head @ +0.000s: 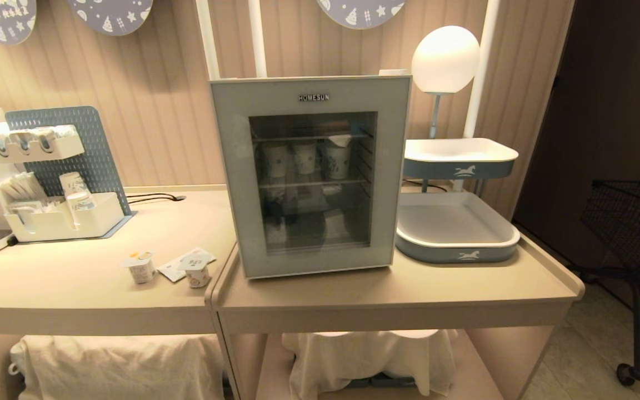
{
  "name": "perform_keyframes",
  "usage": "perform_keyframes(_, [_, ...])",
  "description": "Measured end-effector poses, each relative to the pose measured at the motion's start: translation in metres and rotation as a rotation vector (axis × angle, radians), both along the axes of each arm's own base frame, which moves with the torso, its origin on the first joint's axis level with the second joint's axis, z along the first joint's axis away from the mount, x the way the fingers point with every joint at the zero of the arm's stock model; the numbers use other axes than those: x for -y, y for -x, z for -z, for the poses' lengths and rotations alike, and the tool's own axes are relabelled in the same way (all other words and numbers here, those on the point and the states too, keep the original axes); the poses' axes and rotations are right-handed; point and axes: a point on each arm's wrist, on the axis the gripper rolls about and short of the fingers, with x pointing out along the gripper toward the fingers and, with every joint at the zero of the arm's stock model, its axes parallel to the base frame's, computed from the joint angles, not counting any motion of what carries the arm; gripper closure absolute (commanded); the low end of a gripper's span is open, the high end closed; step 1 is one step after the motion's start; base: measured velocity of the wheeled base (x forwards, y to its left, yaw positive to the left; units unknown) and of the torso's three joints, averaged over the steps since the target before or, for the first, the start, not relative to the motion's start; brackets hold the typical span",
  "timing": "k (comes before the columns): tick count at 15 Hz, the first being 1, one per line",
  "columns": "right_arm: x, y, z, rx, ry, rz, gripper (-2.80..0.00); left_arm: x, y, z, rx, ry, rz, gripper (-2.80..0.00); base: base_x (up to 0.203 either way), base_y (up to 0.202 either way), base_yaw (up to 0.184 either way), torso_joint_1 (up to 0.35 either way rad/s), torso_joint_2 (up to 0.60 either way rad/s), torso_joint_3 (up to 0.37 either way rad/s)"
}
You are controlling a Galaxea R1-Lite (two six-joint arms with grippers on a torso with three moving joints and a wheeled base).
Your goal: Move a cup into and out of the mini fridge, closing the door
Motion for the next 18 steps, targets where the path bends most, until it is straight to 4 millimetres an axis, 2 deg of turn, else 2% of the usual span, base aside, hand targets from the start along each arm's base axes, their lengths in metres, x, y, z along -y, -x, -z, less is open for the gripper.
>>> perform_keyframes(18, [0.0001, 0.0000, -0.0002, 0.003, -0.033, 0.008, 0.00, 0.0000, 0.0000, 0.0000, 0.000, -0.005, 0.001, 0.00, 0.000, 0.000, 0.000, 0.000, 0.00, 0.000])
